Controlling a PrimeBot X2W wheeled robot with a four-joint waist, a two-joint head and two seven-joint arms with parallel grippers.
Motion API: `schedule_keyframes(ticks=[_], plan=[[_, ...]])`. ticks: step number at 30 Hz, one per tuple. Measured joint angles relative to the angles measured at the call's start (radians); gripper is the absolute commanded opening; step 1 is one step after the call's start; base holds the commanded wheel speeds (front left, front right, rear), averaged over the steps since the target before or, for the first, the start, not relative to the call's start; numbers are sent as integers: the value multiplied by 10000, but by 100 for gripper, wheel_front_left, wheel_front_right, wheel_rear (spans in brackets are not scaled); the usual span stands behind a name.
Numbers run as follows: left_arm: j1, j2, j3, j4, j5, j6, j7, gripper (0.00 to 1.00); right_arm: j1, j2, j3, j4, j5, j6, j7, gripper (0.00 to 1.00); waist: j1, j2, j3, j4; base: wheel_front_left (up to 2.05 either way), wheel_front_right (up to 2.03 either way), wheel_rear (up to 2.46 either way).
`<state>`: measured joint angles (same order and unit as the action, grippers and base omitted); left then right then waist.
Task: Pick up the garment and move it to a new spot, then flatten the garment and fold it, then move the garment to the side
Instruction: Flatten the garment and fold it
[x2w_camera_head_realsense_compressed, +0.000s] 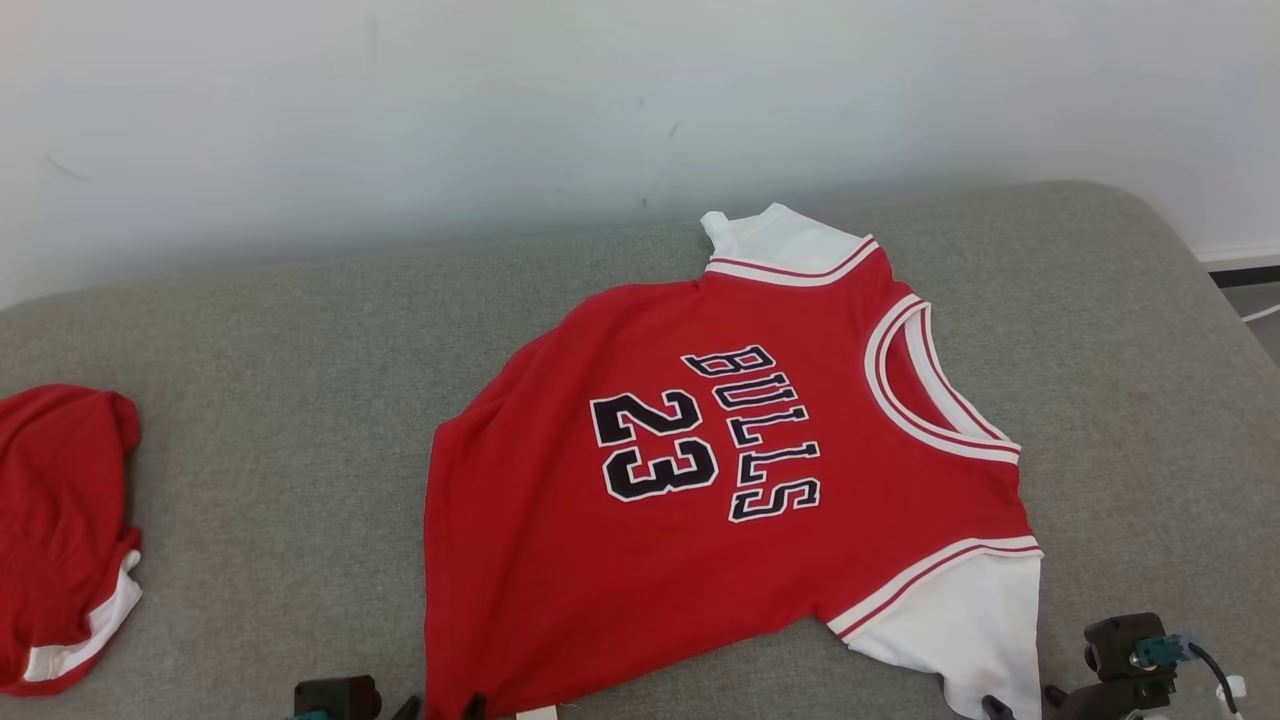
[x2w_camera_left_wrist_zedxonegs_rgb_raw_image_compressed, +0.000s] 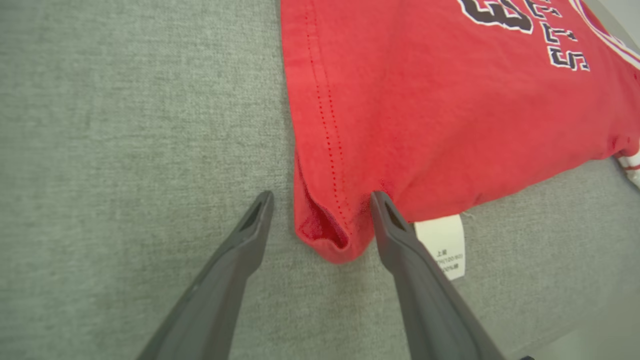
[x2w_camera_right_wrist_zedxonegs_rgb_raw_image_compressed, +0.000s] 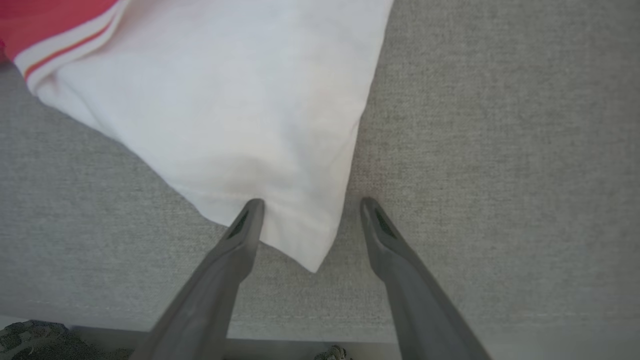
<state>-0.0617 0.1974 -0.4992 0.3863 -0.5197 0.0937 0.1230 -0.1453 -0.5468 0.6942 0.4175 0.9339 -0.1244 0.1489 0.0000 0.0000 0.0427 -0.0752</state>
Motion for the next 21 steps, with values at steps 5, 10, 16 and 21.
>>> schedule_keyframes(ticks=[5,10,16,21], plan=[[-206,-134,-61,224,-73,-63,12,100,-110,211,-81,284,-165,-2,23,100,0,0,39,39,0,0,0],[-343,-217,-82,453,-102,-69,42,0,-261,293,-67,401,-299,-2,109,0,0,0,54,73,0,0,0],[-450,2,-249,489,198,-56,38,0,-334,458,-117,410,-307,-2,105,0,0,1,8,91,0,0,0],[-453,96,-211,286,295,-44,-67,0,-404,500,-196,151,-238,0,100,0,0,1,1,84,0,0,0]])
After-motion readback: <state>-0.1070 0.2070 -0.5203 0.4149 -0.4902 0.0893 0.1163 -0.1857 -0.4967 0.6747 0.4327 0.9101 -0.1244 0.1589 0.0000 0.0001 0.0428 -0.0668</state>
